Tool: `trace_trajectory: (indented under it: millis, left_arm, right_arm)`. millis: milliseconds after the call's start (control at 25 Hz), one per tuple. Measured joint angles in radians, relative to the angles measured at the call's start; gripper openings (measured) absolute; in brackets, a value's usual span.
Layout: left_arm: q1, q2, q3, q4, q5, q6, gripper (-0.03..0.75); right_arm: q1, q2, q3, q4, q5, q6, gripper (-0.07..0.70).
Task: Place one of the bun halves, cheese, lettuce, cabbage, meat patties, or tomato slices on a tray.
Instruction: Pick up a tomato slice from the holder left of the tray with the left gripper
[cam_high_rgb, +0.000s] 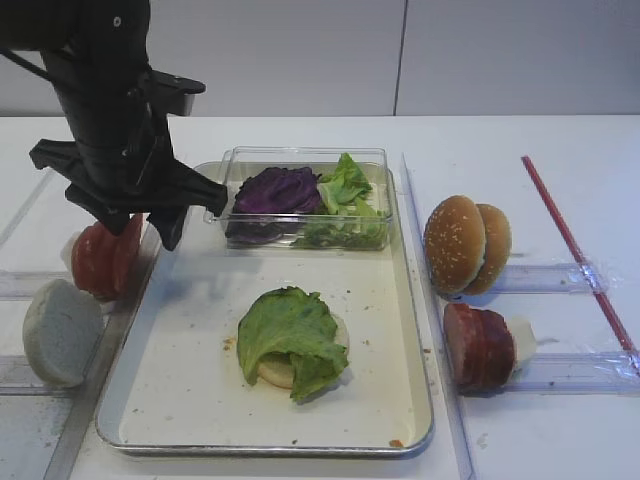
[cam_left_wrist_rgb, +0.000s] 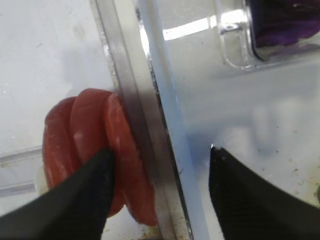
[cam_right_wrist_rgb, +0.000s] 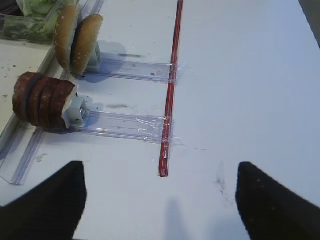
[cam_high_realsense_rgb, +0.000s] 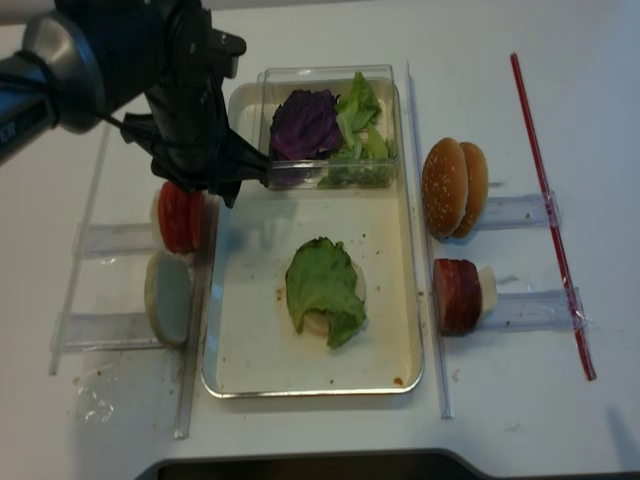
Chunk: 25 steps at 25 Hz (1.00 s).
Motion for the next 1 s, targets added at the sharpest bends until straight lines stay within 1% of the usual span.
trace_trajectory:
  millis: [200,480,640,760,1000]
  left_arm:
    - [0.000,0.008,0.000,0.002,-0.001,0.000,0.346]
    - [0.000,0.041,-0.002,0.010,0.006,0.000,0.333]
    - [0.000,0.041,-0.002,0.041,0.011,-0.002,0.309]
    - [0.000,0.042,-0.002,0.053,0.019,-0.004,0.267]
    - [0.000,0.042,-0.002,0.062,0.027,-0.019,0.132]
  right_arm:
    - [0.000,0.000,0.000,0.000,0.000,0.000,0.616]
    - [0.000,0.000,0.000,0.000,0.000,0.000,0.616]
    - [0.000,0.000,0.000,-0.001,0.000,0.000,0.616]
    - [0.000,0.000,0.000,-0.001,0.000,0.000,0.616]
    - [0.000,0.000,0.000,-0.001,0.000,0.000,0.616]
